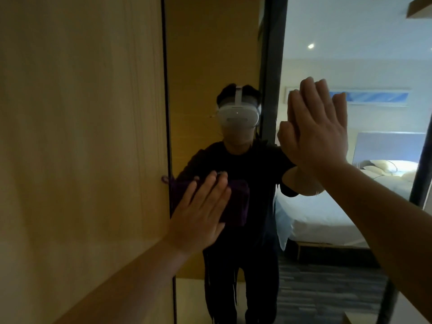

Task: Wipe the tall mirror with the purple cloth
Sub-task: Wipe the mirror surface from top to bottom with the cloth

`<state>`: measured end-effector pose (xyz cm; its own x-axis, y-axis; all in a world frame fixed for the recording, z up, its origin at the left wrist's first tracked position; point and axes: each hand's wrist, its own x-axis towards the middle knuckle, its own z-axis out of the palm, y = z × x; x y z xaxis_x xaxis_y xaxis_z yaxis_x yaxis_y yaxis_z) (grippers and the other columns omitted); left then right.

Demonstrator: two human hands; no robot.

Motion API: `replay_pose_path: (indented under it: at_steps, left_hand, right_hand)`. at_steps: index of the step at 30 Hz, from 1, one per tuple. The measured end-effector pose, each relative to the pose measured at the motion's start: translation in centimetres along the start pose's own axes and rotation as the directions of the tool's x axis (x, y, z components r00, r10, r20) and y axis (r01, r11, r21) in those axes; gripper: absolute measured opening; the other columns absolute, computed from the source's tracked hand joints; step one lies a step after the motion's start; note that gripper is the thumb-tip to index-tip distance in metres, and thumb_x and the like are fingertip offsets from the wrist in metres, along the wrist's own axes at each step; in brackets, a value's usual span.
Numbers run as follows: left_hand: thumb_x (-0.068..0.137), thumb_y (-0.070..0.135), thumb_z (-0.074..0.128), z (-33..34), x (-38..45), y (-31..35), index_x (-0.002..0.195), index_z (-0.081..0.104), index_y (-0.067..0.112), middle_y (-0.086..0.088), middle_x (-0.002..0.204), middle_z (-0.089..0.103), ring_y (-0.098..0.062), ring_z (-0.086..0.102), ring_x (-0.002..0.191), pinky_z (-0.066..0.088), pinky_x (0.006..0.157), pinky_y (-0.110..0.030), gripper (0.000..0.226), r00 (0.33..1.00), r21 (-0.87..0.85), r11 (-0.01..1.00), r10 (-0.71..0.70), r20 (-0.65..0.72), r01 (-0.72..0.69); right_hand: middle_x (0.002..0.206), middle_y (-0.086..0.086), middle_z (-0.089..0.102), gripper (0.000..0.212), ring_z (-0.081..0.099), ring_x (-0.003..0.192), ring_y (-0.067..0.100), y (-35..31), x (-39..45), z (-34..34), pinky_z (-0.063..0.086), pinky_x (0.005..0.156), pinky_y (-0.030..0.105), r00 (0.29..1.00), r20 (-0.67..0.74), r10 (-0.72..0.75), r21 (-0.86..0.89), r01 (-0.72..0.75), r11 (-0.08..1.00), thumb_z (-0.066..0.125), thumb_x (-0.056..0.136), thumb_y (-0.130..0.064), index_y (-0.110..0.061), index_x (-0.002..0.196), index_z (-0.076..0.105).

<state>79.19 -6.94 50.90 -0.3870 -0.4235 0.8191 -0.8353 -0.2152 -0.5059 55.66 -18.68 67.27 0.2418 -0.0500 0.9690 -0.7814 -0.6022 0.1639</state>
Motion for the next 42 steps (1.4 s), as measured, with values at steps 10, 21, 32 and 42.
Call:
replay_pose_path:
  at_steps: [10,21,32,42]
  left_hand:
    - [0.101,0.01,0.04,-1.4,-3.0,4.0,0.136,0.049,0.016,-0.002,0.131,0.055,-0.026,0.059,0.111,0.041,0.095,-0.041,0.036,0.996,-0.232,0.972,-0.059,-0.06,0.044]
    - [0.098,0.038,0.048,-8.0,28.2,-3.9,0.153,0.025,0.012,-0.011,0.159,0.026,-0.032,0.023,0.146,0.017,0.118,-0.05,0.065,0.969,-0.043,0.971,-0.237,-0.073,0.235]
    - [0.087,0.04,0.058,-0.1,6.2,8.5,0.153,0.021,0.008,-0.013,0.16,0.024,-0.033,0.022,0.147,0.016,0.119,-0.052,0.083,0.997,0.02,0.996,0.082,0.007,-0.082]
    - [0.101,0.014,0.036,-0.5,2.0,10.3,0.141,0.046,0.015,-0.002,0.146,0.046,-0.027,0.05,0.13,0.034,0.109,-0.043,0.041,1.0,-0.148,0.989,0.024,-0.014,-0.025]
  right_hand:
    - [0.164,0.009,0.019,0.052,0.007,0.152,0.026,1.0,-0.8,-1.2,0.0,0.123,0.046,0.999,0.049,-0.012,0.072,0.008,0.997,0.036,0.104,-0.037,-0.015,0.151,0.036]
    - [0.164,0.014,0.013,0.053,0.005,0.152,0.032,10.6,-0.4,-3.4,0.006,0.121,0.056,0.991,0.131,0.007,-0.06,0.001,0.998,0.029,0.104,-0.038,-0.016,0.151,0.03]
    - [0.162,0.014,0.021,0.052,0.011,0.151,0.033,9.7,-2.2,-1.5,0.007,0.121,0.055,0.998,-0.036,0.045,-0.005,-0.045,0.999,0.028,0.105,-0.037,-0.014,0.152,0.034]
    - [0.16,0.018,0.024,0.054,0.011,0.151,0.034,9.5,-5.0,-2.9,0.009,0.121,0.057,0.995,0.096,-0.021,0.099,0.012,0.995,0.026,0.105,-0.038,-0.009,0.148,0.041]
